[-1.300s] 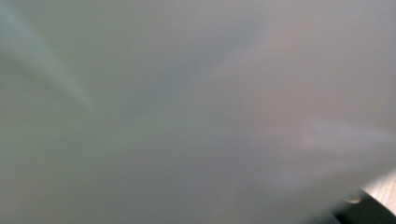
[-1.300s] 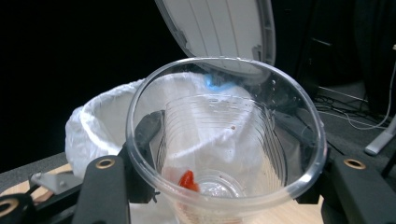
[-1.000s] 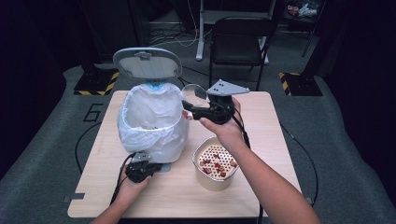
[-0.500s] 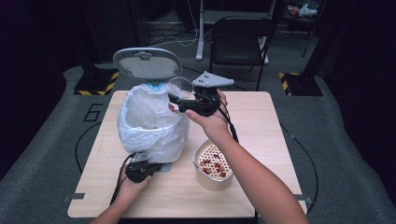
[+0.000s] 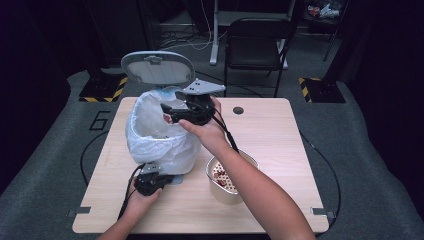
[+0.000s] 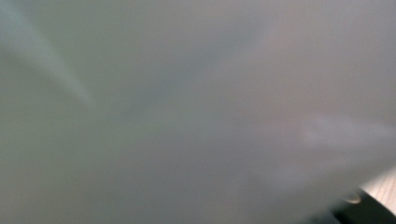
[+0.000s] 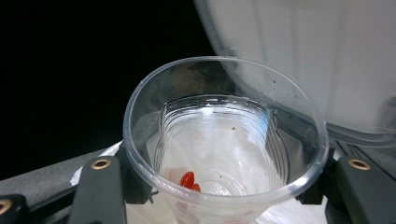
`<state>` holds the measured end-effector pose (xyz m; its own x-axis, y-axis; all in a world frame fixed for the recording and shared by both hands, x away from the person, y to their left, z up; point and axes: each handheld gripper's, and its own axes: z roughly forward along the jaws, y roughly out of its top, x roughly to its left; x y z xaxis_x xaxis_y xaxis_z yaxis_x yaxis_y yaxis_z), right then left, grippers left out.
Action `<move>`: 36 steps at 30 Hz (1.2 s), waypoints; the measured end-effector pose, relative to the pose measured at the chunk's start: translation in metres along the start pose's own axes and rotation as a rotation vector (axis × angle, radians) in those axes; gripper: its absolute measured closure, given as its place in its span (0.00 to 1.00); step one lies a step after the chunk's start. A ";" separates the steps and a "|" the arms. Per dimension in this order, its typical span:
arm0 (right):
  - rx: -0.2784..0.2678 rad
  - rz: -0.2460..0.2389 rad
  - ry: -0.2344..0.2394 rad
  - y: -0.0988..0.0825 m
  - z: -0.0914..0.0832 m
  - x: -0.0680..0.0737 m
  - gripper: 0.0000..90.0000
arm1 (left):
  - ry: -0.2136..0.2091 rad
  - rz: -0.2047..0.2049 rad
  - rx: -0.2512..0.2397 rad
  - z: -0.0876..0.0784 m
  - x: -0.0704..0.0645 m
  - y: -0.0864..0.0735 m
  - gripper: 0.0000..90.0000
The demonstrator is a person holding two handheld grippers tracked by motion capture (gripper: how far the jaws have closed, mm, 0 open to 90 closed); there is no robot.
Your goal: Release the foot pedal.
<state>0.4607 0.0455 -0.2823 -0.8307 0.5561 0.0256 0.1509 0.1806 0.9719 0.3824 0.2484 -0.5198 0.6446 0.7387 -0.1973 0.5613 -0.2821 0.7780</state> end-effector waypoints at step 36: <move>0.006 -0.021 -0.046 -0.003 -0.047 0.005 0.11 | -0.002 -0.015 0.012 -0.001 0.001 0.001 1.00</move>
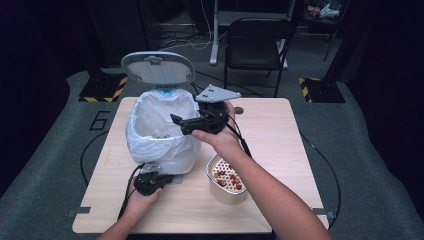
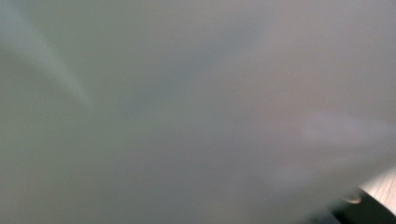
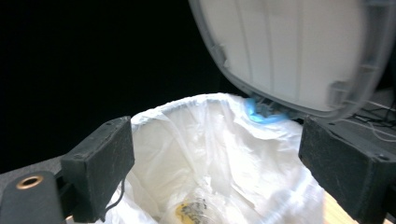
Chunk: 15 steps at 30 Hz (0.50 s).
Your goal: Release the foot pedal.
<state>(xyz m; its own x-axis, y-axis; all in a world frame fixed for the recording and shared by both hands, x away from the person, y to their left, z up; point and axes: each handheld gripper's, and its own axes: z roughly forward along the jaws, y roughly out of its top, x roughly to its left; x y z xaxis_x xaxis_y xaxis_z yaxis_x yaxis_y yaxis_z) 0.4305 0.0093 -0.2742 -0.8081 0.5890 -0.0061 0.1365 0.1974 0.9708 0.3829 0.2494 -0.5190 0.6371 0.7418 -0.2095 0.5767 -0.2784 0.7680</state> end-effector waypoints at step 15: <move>-0.028 -0.038 -0.094 -0.027 -0.066 -0.020 0.13 | -0.024 0.004 0.020 -0.010 -0.003 0.004 0.81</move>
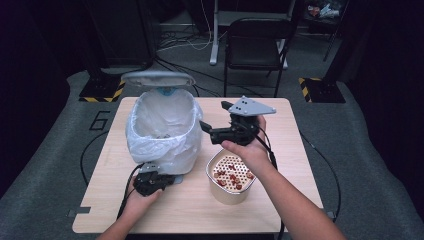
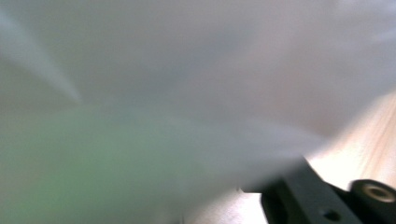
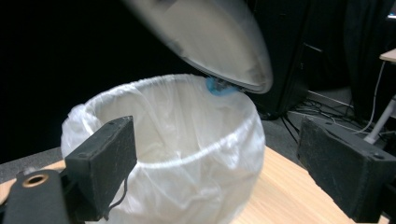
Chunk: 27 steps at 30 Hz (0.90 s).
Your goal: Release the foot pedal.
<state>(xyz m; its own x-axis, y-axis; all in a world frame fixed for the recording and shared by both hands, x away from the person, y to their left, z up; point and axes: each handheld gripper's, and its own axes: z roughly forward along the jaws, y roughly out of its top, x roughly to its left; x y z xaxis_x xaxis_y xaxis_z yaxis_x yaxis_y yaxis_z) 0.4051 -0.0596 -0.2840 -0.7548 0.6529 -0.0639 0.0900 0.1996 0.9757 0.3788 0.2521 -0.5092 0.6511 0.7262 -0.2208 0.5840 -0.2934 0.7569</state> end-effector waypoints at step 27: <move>0.061 0.066 -0.184 -0.078 -0.091 -0.041 0.22 | 0.021 -0.001 -0.047 -0.061 0.010 0.000 0.60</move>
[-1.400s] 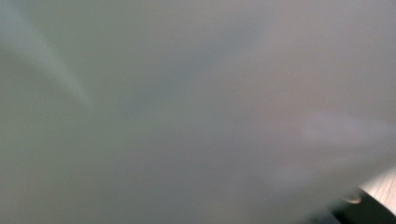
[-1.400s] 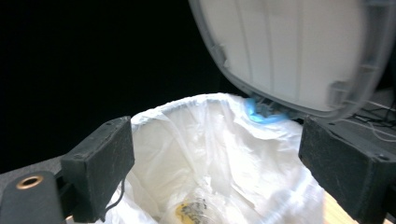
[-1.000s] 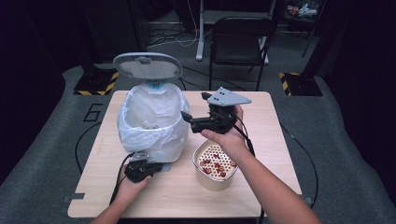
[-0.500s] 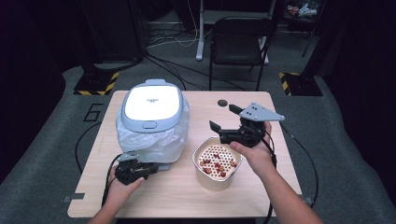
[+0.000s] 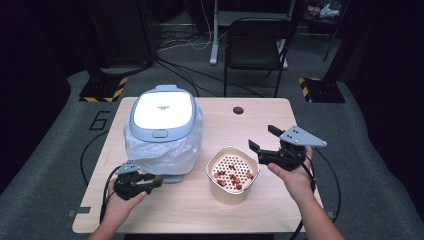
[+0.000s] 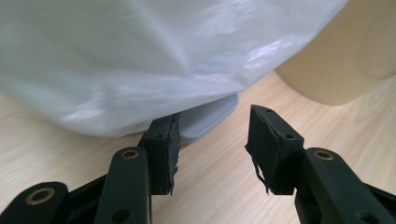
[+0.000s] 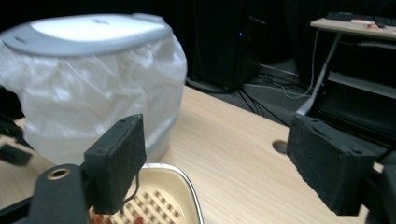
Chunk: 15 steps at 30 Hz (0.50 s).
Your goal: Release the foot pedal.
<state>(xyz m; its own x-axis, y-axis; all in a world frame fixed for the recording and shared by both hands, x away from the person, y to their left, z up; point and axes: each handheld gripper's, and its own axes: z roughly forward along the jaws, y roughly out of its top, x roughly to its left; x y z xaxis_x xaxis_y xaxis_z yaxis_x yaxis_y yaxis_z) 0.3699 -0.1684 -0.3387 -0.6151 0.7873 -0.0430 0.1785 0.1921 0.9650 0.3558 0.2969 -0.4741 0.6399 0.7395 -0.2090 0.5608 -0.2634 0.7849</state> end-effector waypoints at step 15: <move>0.065 0.091 -0.151 -0.069 -0.021 -0.032 0.25 | 0.064 -0.109 -0.086 -0.013 0.026 -0.020 0.59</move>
<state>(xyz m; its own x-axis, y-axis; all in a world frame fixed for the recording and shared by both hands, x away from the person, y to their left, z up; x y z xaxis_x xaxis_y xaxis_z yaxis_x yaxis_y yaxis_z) 0.3617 -0.2193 -0.3984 -0.4729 0.8811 0.0006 0.2802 0.1497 0.9482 0.3548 0.3293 -0.4878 0.5413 0.7995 -0.2602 0.5764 -0.1276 0.8071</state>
